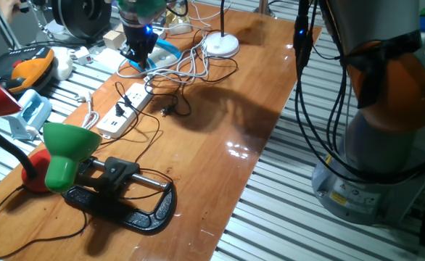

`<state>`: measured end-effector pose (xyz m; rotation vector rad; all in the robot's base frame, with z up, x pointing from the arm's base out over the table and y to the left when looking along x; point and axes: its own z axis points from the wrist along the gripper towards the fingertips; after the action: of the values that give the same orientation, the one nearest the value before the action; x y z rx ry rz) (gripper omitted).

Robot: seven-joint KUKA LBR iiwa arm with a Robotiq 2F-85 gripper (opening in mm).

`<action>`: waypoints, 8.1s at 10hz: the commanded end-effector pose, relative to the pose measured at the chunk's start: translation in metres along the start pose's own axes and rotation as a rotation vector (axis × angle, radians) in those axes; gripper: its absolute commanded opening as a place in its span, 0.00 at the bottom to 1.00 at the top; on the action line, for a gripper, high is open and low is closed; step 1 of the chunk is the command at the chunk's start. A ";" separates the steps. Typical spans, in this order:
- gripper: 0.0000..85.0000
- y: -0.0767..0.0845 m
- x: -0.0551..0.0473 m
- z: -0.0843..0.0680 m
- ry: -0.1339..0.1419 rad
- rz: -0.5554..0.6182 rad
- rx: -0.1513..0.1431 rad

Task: Plug in the power cord of the desk lamp, turn on the socket, and light up the desk lamp

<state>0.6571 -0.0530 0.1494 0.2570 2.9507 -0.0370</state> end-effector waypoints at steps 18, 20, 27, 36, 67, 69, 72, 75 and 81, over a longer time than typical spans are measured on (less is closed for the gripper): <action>0.00 -0.035 -0.014 0.025 0.003 -0.018 0.008; 0.00 -0.037 -0.016 0.038 -0.005 -0.015 -0.002; 0.40 -0.046 -0.028 0.045 -0.057 -0.019 -0.016; 0.60 -0.049 -0.028 0.057 -0.107 -0.003 -0.046; 0.40 -0.048 -0.027 0.102 -0.142 0.006 -0.051; 0.40 -0.048 -0.027 0.104 -0.142 0.005 -0.051; 0.40 -0.048 -0.028 0.104 -0.143 0.001 -0.050; 0.40 -0.047 -0.028 0.104 -0.145 -0.014 -0.047; 0.40 -0.046 -0.029 0.109 -0.146 -0.023 -0.047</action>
<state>0.6964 -0.1078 0.0479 0.2039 2.8051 0.0099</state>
